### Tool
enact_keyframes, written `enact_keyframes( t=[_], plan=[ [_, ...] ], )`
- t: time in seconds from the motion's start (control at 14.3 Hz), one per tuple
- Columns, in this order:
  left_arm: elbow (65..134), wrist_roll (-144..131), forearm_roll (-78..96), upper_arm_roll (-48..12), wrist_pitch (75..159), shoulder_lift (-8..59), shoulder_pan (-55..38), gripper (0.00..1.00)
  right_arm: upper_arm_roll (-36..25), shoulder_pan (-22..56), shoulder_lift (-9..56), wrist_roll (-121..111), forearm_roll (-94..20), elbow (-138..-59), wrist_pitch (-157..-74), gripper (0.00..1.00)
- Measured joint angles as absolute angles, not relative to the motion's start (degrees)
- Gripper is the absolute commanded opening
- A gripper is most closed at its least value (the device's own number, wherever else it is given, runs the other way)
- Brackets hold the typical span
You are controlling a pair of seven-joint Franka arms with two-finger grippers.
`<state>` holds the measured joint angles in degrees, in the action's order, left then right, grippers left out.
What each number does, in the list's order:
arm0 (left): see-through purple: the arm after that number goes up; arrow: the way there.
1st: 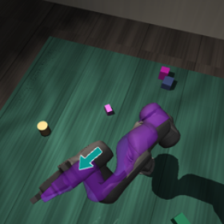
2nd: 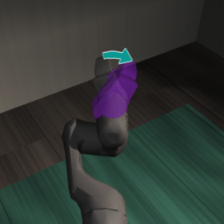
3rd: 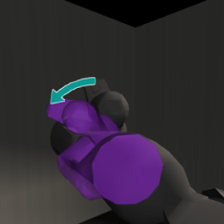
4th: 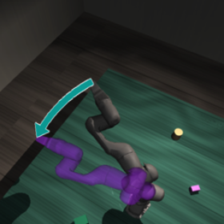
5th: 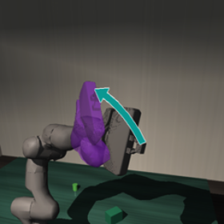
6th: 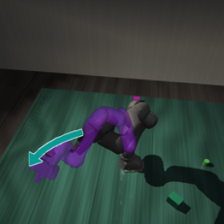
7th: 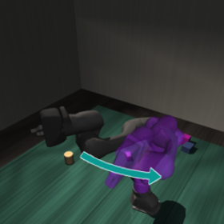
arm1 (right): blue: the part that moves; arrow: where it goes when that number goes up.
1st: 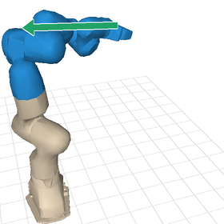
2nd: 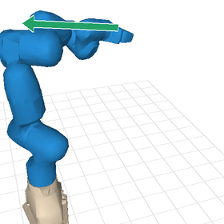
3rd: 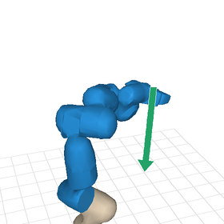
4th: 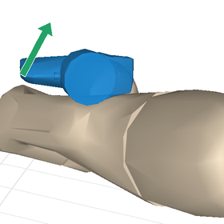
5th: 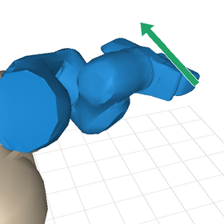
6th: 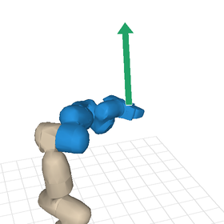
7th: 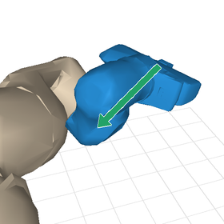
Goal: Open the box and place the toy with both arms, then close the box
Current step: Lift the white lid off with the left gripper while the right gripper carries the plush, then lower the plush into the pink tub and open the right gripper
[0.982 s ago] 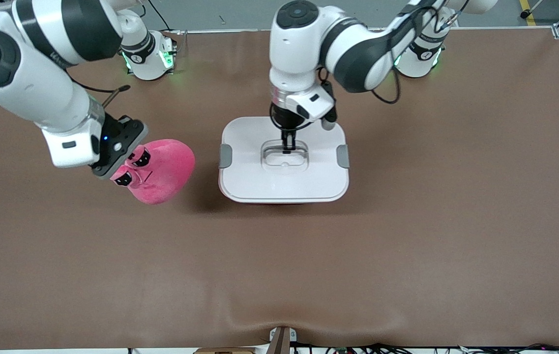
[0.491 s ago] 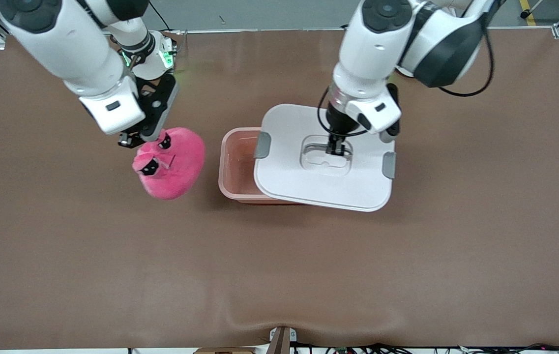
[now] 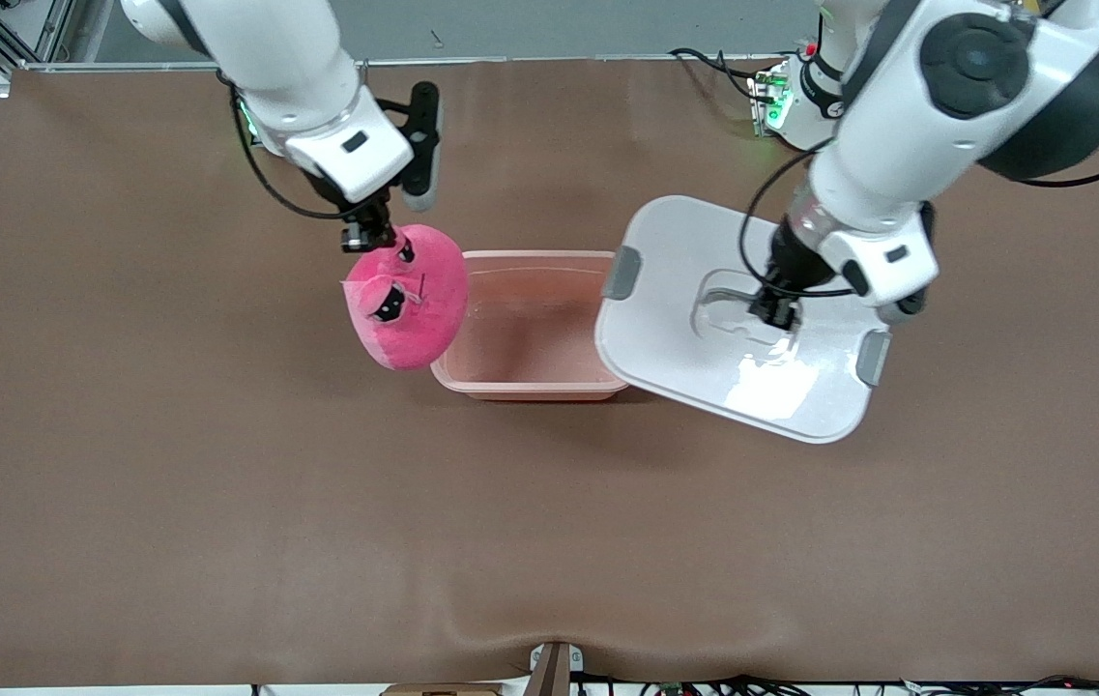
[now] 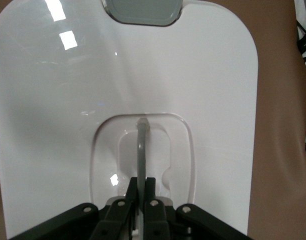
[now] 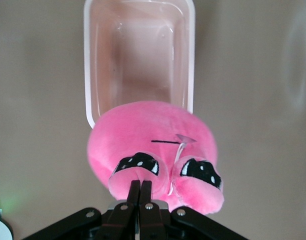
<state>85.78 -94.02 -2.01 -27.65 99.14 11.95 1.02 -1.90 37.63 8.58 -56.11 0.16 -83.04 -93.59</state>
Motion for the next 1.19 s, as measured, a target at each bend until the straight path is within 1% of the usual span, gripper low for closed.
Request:
enact_keyframes(
  t=[0.21, 0.42, 0.84, 1.19],
  plan=[
    [85.8, -84.6, -1.9, -27.6, 98.2, 11.9, 5.5, 0.00, -1.9, 42.0, 9.2, -58.8, 4.8, -83.2, -95.4, 0.00],
    [85.9, -76.3, -1.9, -27.5, 97.2, 11.9, 9.1, 0.00, -1.9, 44.5, 10.7, -60.1, 6.6, -83.6, -96.3, 0.00],
    [86.3, -63.3, -1.9, -27.3, 94.6, 12.8, 14.2, 0.00, -1.9, 45.6, 13.5, -62.2, 6.8, -84.2, -99.3, 0.00],
    [86.3, -54.4, -1.9, -27.2, 92.9, 13.2, 16.9, 0.00, -1.9, 46.2, 14.2, -62.2, 6.8, -85.8, -99.8, 0.00]
  ],
)
